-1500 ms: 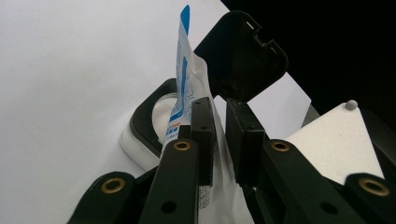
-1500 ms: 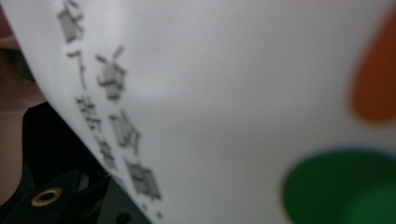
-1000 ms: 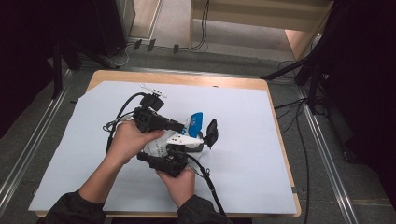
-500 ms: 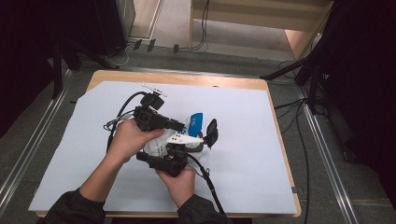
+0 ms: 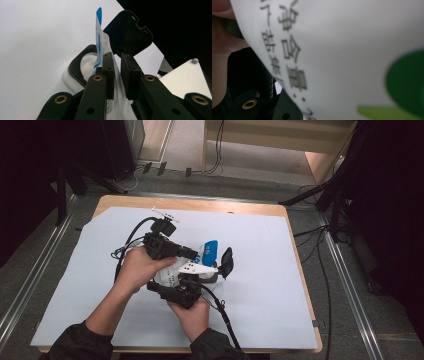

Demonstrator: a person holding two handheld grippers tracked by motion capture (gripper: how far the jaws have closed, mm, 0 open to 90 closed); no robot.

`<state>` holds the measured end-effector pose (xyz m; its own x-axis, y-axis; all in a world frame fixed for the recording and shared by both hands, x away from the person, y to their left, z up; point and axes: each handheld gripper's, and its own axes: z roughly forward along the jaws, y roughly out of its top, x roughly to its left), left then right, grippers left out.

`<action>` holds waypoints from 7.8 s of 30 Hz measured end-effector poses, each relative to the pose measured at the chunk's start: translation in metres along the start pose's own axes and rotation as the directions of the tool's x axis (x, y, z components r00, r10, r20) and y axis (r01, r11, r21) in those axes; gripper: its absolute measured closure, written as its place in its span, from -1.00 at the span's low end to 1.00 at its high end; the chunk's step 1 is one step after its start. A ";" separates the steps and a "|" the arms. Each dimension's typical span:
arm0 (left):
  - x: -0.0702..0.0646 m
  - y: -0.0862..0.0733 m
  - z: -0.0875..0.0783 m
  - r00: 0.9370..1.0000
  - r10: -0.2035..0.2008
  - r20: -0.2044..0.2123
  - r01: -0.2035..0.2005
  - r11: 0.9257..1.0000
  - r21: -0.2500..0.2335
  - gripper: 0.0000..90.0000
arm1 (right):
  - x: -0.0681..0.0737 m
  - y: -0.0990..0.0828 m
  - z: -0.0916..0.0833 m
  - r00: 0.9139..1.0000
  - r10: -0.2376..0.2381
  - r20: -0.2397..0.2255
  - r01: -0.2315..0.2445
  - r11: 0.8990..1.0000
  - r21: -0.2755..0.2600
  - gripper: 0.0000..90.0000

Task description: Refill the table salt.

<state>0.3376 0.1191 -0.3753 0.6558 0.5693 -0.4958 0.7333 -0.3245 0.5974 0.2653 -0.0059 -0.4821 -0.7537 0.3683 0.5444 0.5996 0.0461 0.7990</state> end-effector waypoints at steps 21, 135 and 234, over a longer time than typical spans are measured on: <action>-0.001 0.001 0.002 1.000 -0.007 -0.023 0.007 1.000 0.007 0.85 | -0.002 -0.001 0.000 1.000 0.017 -0.012 -0.017 1.000 0.002 0.46; 0.001 -0.003 -0.003 0.997 0.070 -0.021 -0.068 0.994 0.084 0.89 | -0.008 -0.016 0.005 0.999 0.001 0.035 -0.001 1.000 0.020 0.45; -0.002 -0.023 -0.062 0.975 0.209 0.069 -0.217 0.964 0.152 0.94 | -0.017 -0.027 -0.009 0.989 -0.034 0.141 0.038 0.999 -0.026 0.33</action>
<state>0.3081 0.1729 -0.3490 0.8054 0.4355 -0.4021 0.5917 -0.5514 0.5881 0.2598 -0.0215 -0.5108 -0.7277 0.4942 0.4756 0.5635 0.0355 0.8253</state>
